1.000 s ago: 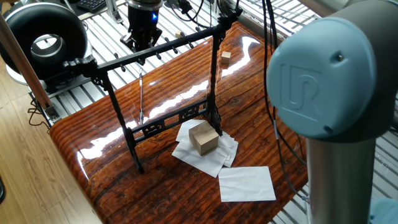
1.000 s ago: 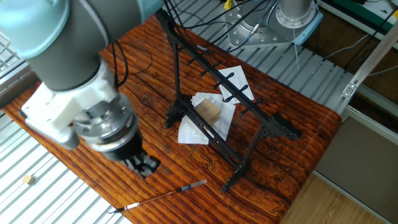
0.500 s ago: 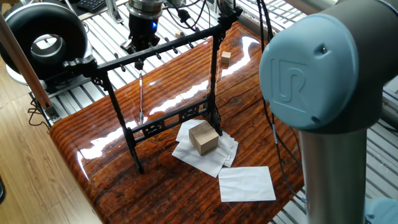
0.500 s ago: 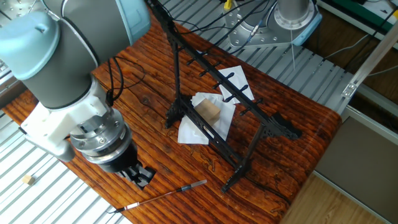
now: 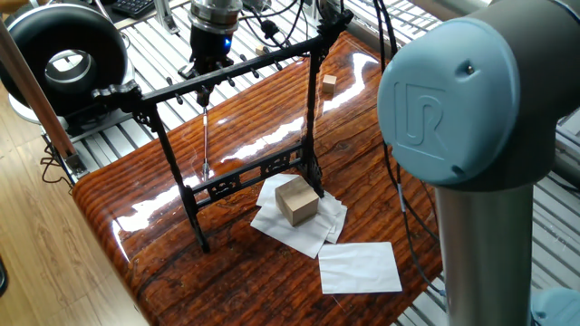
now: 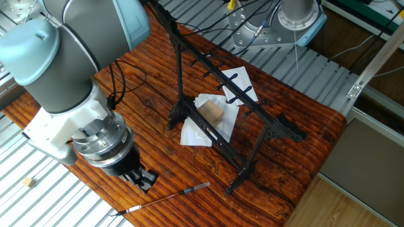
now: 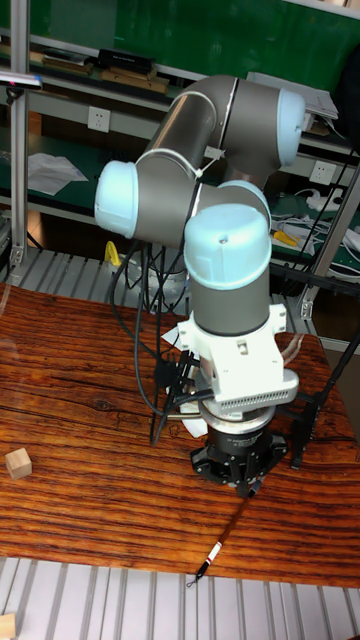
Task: Place the brush on the pen rack
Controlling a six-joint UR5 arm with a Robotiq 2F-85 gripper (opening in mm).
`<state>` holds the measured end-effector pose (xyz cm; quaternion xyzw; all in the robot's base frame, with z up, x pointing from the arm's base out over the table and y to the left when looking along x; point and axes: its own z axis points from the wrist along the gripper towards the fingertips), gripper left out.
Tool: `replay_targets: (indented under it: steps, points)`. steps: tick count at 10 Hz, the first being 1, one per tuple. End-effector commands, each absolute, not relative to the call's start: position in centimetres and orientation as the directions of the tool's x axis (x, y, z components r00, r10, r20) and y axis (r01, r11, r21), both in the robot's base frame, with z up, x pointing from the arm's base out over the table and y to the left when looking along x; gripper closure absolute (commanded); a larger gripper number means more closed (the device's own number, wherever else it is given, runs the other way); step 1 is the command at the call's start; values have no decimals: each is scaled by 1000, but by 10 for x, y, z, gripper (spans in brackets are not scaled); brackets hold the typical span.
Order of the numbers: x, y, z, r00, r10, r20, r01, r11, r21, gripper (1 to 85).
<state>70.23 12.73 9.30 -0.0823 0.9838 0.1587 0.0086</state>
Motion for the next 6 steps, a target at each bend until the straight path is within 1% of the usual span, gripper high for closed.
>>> replay_targets:
  steps: [1,3,5,6]
  points:
    - [699,115,79,-988,-154,-31,-156,945,288,847]
    - [692,109,68,-991,-134,-6,-130,951,280,847]
    - [692,95,61,-997,-80,17,-74,971,226,847]
    - [695,97,58,-998,-61,16,-56,972,230,847]
